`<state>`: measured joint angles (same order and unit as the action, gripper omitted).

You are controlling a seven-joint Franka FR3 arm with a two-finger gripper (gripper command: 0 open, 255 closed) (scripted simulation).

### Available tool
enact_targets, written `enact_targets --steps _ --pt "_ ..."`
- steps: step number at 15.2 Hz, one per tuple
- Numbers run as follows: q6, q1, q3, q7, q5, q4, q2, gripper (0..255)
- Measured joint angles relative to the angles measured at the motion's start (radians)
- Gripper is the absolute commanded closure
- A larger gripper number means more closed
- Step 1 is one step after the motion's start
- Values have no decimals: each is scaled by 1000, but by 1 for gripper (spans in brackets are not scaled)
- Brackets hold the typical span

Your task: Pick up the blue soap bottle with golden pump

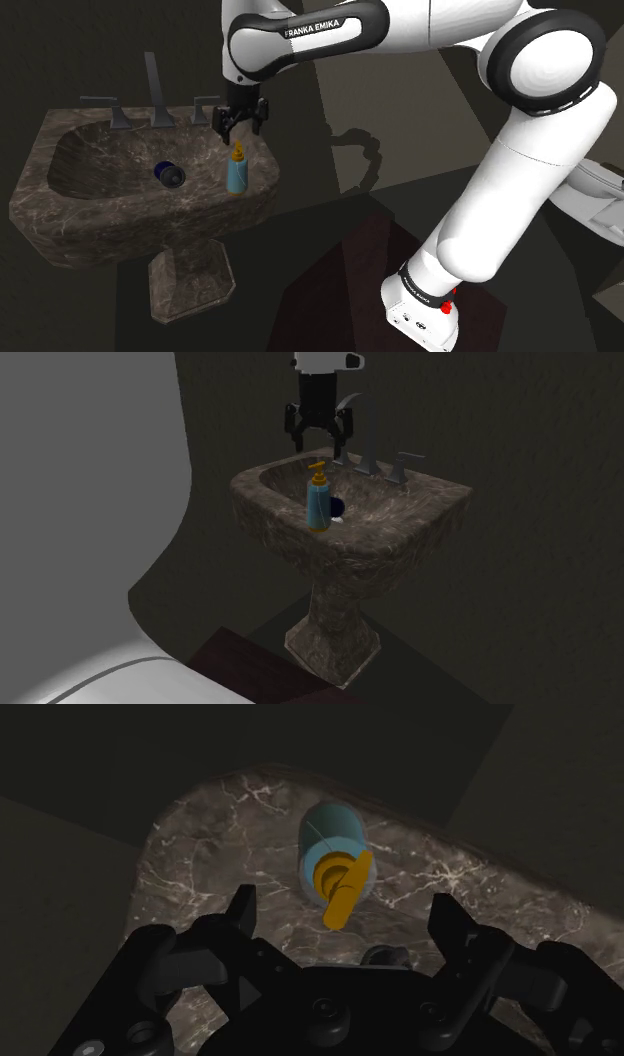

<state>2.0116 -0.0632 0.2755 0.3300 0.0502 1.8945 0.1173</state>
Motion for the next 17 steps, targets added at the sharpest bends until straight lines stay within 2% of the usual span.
enact_targets --steps 8,9,17 --pt "85 -6 -2 17 24 34 54 0" --pt "90 -6 -2 17 25 36 57 255" --pt "96 -6 -2 18 27 37 59 255"
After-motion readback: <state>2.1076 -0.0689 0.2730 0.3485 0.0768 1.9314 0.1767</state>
